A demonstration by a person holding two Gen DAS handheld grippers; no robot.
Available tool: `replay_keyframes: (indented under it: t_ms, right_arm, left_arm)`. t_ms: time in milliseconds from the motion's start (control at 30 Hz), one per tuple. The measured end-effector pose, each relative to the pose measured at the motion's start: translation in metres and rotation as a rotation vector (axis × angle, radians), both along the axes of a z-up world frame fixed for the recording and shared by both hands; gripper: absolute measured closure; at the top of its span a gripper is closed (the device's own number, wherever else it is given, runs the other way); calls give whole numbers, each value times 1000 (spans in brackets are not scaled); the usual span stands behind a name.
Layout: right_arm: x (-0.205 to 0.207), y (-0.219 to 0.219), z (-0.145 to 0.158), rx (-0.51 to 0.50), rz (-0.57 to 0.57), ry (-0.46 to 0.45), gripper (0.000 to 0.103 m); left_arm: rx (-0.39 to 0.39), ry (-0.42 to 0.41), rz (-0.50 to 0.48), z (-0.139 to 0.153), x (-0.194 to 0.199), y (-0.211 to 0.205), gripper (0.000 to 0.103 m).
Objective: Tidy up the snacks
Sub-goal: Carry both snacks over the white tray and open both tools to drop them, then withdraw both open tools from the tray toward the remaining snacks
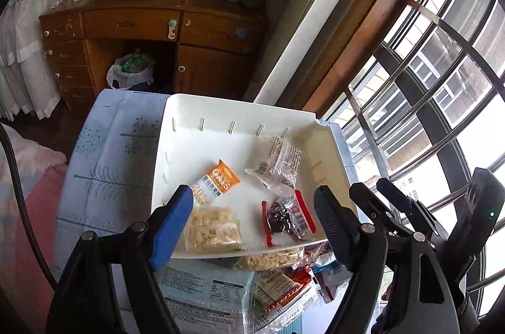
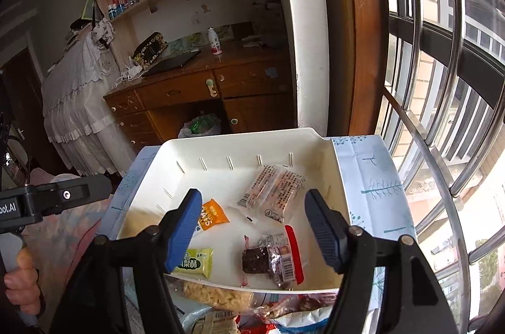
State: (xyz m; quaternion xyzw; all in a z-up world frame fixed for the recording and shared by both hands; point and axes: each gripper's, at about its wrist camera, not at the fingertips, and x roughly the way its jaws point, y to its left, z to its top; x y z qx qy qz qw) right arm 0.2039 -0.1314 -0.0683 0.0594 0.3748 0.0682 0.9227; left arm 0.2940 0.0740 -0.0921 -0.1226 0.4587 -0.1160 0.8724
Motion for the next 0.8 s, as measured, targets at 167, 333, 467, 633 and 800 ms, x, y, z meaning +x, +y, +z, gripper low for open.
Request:
replay_keyframes:
  t_ms: [167, 333, 467, 633, 800]
  right_arm:
    - [-13, -5, 12, 10, -21, -9, 34]
    - [-36, -13, 28, 28, -48, -28, 29]
    - [-59, -19, 40, 31, -63, -49, 28]
    - [-91, -23, 53, 36, -71, -66, 28]
    - [-120, -29, 59, 40, -74, -67, 28]
  left_arm:
    - [-5, -26, 17, 19, -21, 1, 25]
    - [19, -32, 42, 36, -47, 1, 25]
    - [-3, -31, 70, 45, -70, 3, 25]
    - [1, -42, 86, 55, -104, 3, 25]
    - [12, -28, 97, 54, -137, 2, 25]
